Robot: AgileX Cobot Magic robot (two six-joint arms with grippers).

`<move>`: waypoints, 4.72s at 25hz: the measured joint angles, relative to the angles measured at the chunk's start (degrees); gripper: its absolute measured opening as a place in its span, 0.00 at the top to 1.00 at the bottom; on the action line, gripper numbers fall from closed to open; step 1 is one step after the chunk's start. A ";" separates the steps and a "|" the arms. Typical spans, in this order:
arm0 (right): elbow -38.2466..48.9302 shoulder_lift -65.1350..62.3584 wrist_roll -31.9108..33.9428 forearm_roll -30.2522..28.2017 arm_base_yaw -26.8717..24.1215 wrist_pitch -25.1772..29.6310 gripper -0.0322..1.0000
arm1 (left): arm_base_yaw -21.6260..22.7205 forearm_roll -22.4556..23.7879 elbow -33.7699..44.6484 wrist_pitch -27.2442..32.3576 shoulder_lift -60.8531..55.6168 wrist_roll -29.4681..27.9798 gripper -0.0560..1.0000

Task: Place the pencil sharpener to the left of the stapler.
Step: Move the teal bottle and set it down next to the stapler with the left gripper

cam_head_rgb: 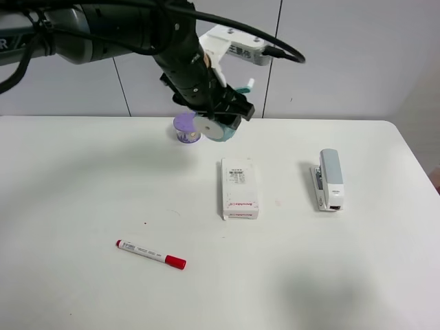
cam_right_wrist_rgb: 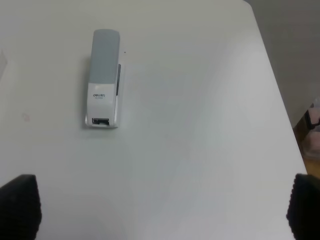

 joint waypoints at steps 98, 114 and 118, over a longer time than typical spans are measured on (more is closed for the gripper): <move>0.00 0.00 0.00 0.00 0.00 0.00 0.01 | -5.34 -22.69 -32.15 7.75 36.88 48.73 0.25; 0.00 0.00 0.00 0.00 0.00 0.00 0.01 | -5.34 -22.96 -32.15 7.47 36.88 43.41 0.06; 0.00 0.00 0.00 0.00 0.00 0.00 0.01 | -5.34 -22.90 -32.15 7.85 36.45 41.40 0.06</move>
